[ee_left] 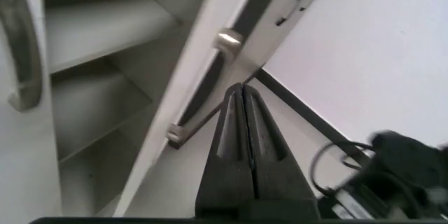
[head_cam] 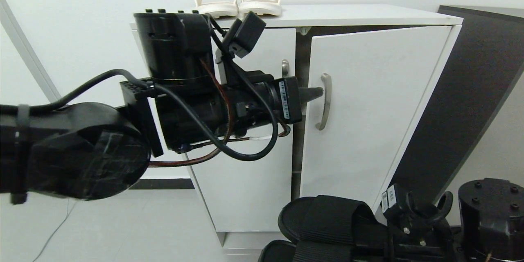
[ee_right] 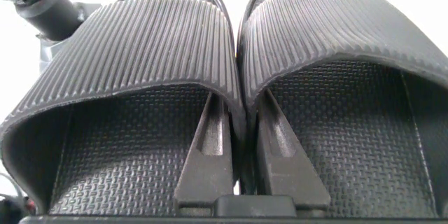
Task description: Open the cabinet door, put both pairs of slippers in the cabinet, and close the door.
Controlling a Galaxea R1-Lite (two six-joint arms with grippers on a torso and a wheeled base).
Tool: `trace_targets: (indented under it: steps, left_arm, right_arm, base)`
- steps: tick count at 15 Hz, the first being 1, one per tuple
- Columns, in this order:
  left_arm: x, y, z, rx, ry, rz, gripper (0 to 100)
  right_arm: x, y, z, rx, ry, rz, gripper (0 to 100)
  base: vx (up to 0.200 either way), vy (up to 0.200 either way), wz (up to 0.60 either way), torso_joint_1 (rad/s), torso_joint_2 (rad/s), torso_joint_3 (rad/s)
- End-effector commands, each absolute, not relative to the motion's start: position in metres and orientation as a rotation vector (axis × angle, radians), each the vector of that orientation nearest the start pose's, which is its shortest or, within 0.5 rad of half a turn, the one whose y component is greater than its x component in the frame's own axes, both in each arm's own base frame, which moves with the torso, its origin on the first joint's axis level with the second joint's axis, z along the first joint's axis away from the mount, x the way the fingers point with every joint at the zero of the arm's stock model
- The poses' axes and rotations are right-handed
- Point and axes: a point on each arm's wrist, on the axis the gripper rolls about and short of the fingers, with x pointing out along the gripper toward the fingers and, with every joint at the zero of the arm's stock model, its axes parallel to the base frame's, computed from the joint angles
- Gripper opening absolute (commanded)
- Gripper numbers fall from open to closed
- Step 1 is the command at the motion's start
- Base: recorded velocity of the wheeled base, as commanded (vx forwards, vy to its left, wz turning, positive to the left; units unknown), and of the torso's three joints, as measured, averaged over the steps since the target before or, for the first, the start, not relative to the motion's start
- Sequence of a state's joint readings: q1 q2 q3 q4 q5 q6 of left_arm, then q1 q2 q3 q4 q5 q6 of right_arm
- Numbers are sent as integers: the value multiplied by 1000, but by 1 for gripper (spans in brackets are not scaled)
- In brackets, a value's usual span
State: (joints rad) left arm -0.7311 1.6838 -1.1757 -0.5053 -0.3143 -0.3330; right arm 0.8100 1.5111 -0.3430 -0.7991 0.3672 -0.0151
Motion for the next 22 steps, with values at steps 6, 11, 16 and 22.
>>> trace_targets:
  steps: [6, 11, 16, 22]
  left_arm:
    - [250, -201, 285, -327, 121, -972, 0]
    - [280, -223, 280, -339, 114, -971, 0]
    - [294, -233, 277, -362, 121, -967, 0]
    - [283, -243, 277, -359, 126, -1003, 0]
  right_arm:
    - [135, 163, 131, -109, 376, 1188, 0]
    - [134, 161, 126, -147, 376, 1198, 0]
    - [129, 162, 121, -172, 386, 1223, 0]
    - [117, 162, 113, -192, 421, 1262, 0]
  base:
    - [0, 0, 0, 0, 0, 0]
    - [0, 0, 0, 0, 0, 0]
    - [0, 0, 0, 0, 0, 0]
    - [-167, 0, 0, 2, 2, 0]
